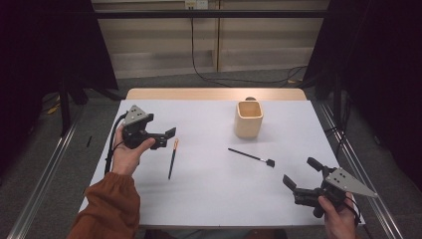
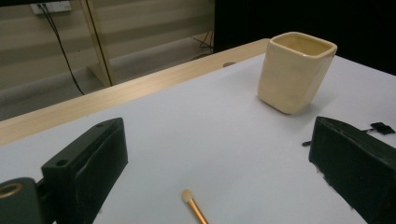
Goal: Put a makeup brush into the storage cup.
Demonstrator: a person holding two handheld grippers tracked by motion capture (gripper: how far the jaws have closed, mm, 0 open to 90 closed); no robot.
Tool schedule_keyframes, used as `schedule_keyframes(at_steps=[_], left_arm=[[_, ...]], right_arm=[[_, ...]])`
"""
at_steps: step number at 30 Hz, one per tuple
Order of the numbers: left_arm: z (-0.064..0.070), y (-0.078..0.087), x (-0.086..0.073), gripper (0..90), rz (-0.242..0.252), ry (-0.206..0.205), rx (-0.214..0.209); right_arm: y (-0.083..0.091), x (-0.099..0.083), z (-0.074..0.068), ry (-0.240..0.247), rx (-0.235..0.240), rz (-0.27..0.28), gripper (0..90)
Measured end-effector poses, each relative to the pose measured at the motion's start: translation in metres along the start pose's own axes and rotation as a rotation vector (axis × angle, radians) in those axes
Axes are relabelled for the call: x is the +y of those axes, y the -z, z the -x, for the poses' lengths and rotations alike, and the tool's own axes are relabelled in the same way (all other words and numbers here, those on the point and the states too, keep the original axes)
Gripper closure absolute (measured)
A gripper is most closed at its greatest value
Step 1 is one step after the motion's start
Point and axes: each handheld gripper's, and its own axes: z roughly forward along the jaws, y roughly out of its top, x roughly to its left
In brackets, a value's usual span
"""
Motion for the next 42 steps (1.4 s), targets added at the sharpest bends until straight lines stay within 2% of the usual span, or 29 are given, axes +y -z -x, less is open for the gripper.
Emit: schedule_keyframes(at_steps=[2,6,9,11,13,14,16,17,18,20,21,26,29,30,32,34,37,40,42], left_arm=[[-0.004,-0.002,0.004,5.0,-0.040,0.003,-0.002],[-0.008,-0.003,0.007,4.6,-0.054,0.000,0.013],[-0.009,-0.003,0.007,4.7,-0.093,-0.004,0.020],[-0.011,-0.003,0.008,6.6,-0.133,0.008,0.010],[-0.011,-0.003,0.008,6.4,-0.149,0.027,-0.002],[-0.011,-0.003,0.008,6.1,-0.173,0.021,-0.005],[-0.011,-0.005,0.008,6.0,-0.190,0.022,0.003],[-0.011,-0.006,0.008,6.0,-0.220,0.023,0.004],[-0.011,-0.006,0.008,6.0,-0.220,0.023,0.004],[-0.009,-0.008,0.007,6.1,-0.251,0.024,0.005],[-0.009,-0.008,0.007,8.2,-0.272,0.022,-0.007],[-0.007,-0.012,0.004,6.8,-0.328,0.049,-0.029],[-0.007,-0.013,0.003,7.3,-0.346,0.054,-0.022],[-0.007,-0.014,0.003,7.5,-0.362,0.060,-0.018],[-0.007,-0.017,0.001,6.9,-0.395,0.073,-0.040],[-0.007,-0.019,-0.001,6.4,-0.427,0.070,-0.032],[-0.009,-0.022,-0.002,7.1,-0.453,0.102,-0.043],[-0.010,-0.024,-0.004,6.8,-0.474,0.127,-0.035],[-0.011,-0.024,-0.005,6.9,-0.493,0.129,-0.042]], right_arm=[[0.000,0.000,0.000,0.000,-0.002,0.000,0.0],[0.000,0.000,0.000,-0.001,0.000,0.000,0.0],[-0.001,0.000,0.000,0.003,0.002,-0.003,0.0],[0.000,0.000,0.000,-0.001,0.001,-0.002,0.0],[0.000,0.000,0.000,0.000,0.001,-0.001,0.0],[0.000,0.000,0.000,0.000,0.003,0.000,0.0],[0.000,0.000,0.000,0.003,0.002,0.001,0.0],[-0.001,0.000,0.000,0.005,0.003,-0.003,0.0],[-0.001,0.000,0.000,0.005,0.003,-0.003,0.0],[-0.001,0.000,0.000,0.005,0.003,-0.003,0.0],[-0.001,0.000,0.000,0.003,0.003,-0.001,0.0],[0.000,0.000,0.000,0.005,0.004,-0.003,0.0],[-0.001,0.000,0.000,0.010,0.007,-0.002,0.0],[-0.001,0.000,0.000,0.010,0.007,-0.002,0.0],[-0.001,0.000,0.000,0.011,0.007,-0.003,0.0],[-0.001,0.000,0.000,0.011,0.007,-0.002,0.0],[0.000,0.000,0.000,0.018,0.006,-0.003,0.0],[-0.001,0.000,0.000,0.014,0.003,-0.002,0.0],[-0.001,0.000,0.000,0.014,0.003,-0.002,0.0]])
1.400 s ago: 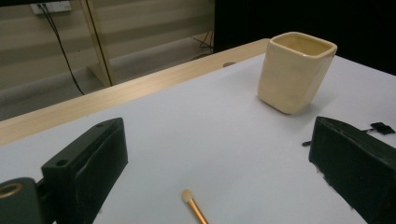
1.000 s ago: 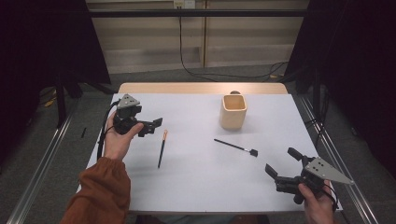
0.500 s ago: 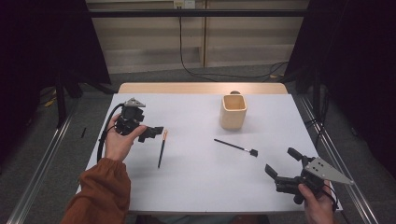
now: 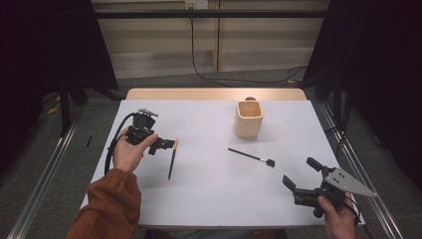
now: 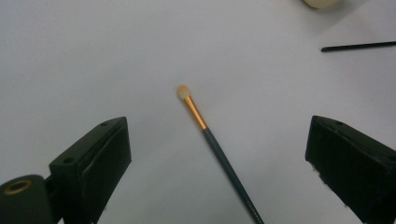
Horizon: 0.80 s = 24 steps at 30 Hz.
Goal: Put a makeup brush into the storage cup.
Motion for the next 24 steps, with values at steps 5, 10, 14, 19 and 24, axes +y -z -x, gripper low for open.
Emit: schedule_keyframes(at_steps=[5,10,14,19,24], left_arm=[[0.000,-0.004,0.000,7.5,-0.046,0.001,0.004],[0.001,-0.007,-0.001,9.4,-0.101,-0.003,0.020],[0.002,-0.010,-0.001,13.1,-0.134,0.007,0.004],[0.002,-0.014,-0.001,12.0,-0.166,0.009,0.021],[0.002,-0.017,0.000,7.8,-0.196,0.018,0.035]], right_arm=[[0.000,0.000,-0.001,-0.002,0.001,-0.001,0.0],[0.000,0.000,-0.001,0.000,0.005,-0.001,0.0],[0.000,0.000,0.000,-0.002,0.004,-0.002,0.0],[0.000,0.000,-0.001,-0.001,0.006,-0.002,0.0],[0.000,0.000,-0.001,0.002,0.006,-0.003,0.0]])
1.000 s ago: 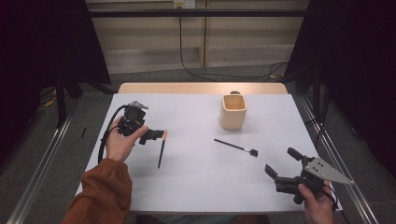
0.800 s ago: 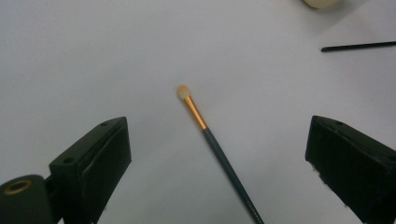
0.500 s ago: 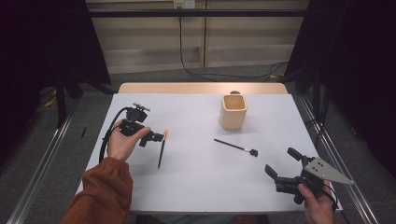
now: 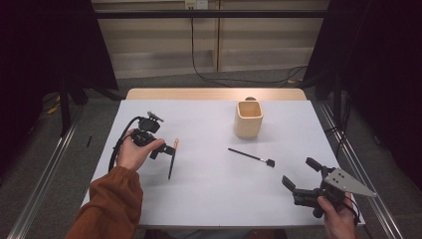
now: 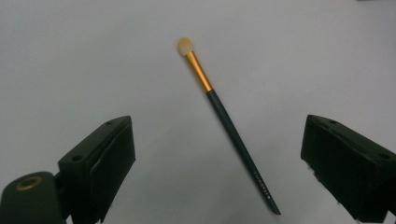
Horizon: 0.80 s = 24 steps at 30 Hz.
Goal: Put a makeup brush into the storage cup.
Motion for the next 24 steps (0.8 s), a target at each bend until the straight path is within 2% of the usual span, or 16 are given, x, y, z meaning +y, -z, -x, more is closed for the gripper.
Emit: schedule_keyframes(at_steps=[7,9,13,15,21,24], left_arm=[[-0.001,-0.005,0.001,4.5,-0.040,0.005,0.002],[0.000,-0.008,0.001,5.5,-0.068,0.013,0.010],[-0.001,-0.018,0.001,5.7,-0.148,0.025,-0.005],[0.000,-0.020,0.001,7.6,-0.154,0.018,0.016],[0.008,-0.022,0.003,5.9,-0.150,-0.004,0.005],[0.010,-0.025,0.004,12.4,-0.133,0.004,0.010]], right_arm=[[0.000,0.000,0.000,-0.011,0.002,0.000,0.0],[0.000,0.000,0.000,-0.010,0.004,-0.002,0.0],[0.000,0.000,0.000,-0.009,0.004,-0.004,0.0],[-0.001,0.000,0.000,-0.013,0.008,-0.007,0.0],[-0.002,0.000,0.000,-0.020,0.010,-0.010,0.0],[-0.002,0.000,0.000,-0.018,0.010,-0.011,0.0]])
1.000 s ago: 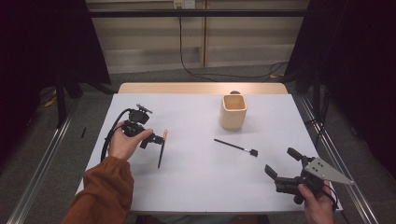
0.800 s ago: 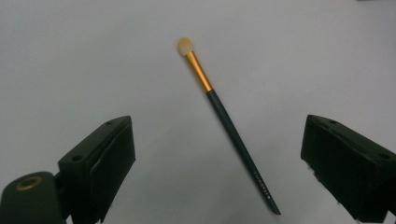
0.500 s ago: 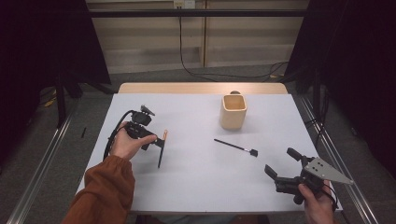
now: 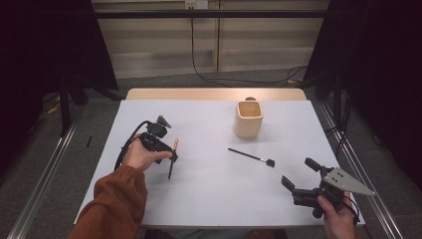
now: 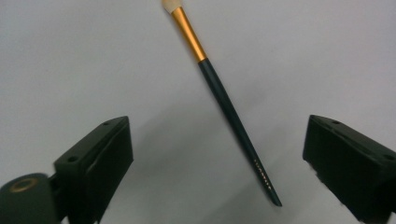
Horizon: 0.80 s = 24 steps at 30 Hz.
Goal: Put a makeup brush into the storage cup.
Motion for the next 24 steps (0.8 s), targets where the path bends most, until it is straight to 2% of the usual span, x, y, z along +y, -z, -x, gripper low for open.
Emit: schedule_keyframes(at_steps=[1,3,5,10,11,12,14,15,18,24], left_arm=[[0.001,-0.001,0.000,18.3,0.005,-0.002,0.003],[0.002,-0.003,0.002,23.1,-0.002,0.016,-0.001],[0.004,-0.004,0.002,32.9,0.013,0.036,-0.002],[0.010,-0.008,0.006,39.4,-0.045,0.056,0.029],[0.012,-0.010,0.006,43.7,-0.057,0.047,0.030],[0.014,-0.011,0.007,43.7,-0.070,0.027,0.030],[0.015,-0.014,0.008,46.1,-0.076,0.006,0.031],[0.016,-0.015,0.009,46.9,-0.082,0.009,0.042],[0.017,-0.018,0.011,50.4,-0.083,0.020,0.037],[0.020,-0.025,0.013,62.1,-0.115,0.028,0.054]], right_arm=[[0.000,0.000,0.000,0.001,0.000,-0.001,0.0],[0.000,0.000,0.000,-0.005,-0.002,-0.005,0.0],[0.000,0.000,0.001,-0.006,-0.003,-0.008,0.0],[0.000,0.000,0.000,-0.003,-0.001,-0.007,0.0],[0.000,0.000,0.000,-0.008,-0.001,-0.009,0.0],[0.000,0.000,0.000,-0.008,-0.001,-0.009,0.0],[-0.001,-0.001,-0.001,-0.009,0.001,-0.017,0.0],[-0.002,-0.001,-0.001,-0.005,0.007,-0.021,0.0],[-0.002,-0.001,-0.001,-0.003,0.007,-0.020,0.0],[-0.002,-0.001,0.000,-0.006,0.004,-0.018,0.0]])
